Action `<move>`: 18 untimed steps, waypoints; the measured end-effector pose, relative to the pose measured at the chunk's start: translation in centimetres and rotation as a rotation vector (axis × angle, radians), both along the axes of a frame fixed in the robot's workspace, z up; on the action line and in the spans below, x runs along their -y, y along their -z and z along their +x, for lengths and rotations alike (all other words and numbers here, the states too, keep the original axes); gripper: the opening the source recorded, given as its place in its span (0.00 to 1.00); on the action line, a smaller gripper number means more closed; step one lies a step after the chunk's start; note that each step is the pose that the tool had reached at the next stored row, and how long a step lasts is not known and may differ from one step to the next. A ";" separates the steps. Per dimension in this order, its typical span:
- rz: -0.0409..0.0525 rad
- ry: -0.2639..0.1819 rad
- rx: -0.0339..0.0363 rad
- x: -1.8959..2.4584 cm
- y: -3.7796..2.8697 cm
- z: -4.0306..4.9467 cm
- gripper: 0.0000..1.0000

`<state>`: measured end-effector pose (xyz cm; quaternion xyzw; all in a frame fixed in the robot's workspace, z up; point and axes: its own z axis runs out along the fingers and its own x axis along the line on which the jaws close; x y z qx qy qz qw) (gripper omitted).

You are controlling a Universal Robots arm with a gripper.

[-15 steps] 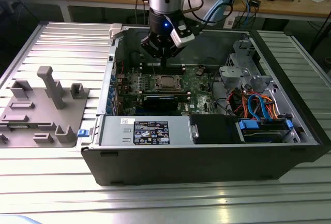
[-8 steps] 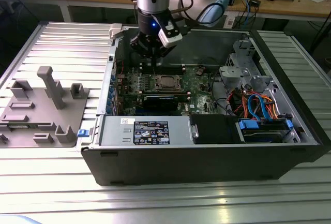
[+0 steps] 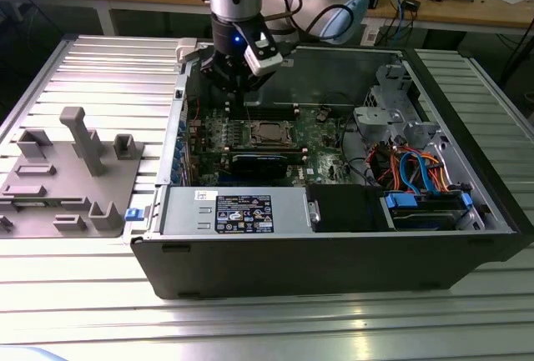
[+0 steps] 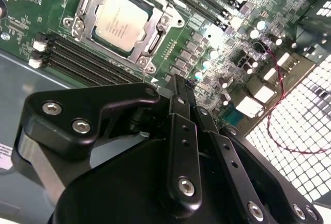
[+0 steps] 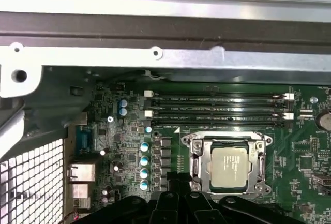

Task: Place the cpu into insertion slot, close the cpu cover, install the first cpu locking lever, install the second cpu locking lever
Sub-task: 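Install the first cpu locking lever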

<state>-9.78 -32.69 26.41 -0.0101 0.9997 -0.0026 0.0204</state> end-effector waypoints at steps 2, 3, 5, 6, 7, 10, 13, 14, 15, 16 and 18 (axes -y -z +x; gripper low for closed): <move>0.0015 0.000 0.0000 -0.17 0.04 -0.03 0.11; 0.0018 0.000 0.0000 -0.25 0.06 -0.03 0.11; 0.0022 0.000 0.0001 -0.43 0.09 -0.03 0.11; 0.0030 0.000 0.0000 -0.48 0.11 -0.04 0.11; 0.0040 -0.001 0.0000 -0.55 0.14 -0.05 0.11; 0.0048 -0.001 0.0000 -0.78 0.20 -0.06 0.11; 0.0052 -0.003 0.0000 -1.06 0.26 -0.06 0.11; 0.0052 -0.004 -0.0001 -1.13 0.29 -0.06 0.11; 0.0053 -0.005 0.0000 -1.20 0.31 -0.06 0.11; 0.0055 -0.006 0.0001 -1.25 0.34 -0.08 0.11; 0.0054 -0.009 0.0000 -1.35 0.37 -0.13 0.11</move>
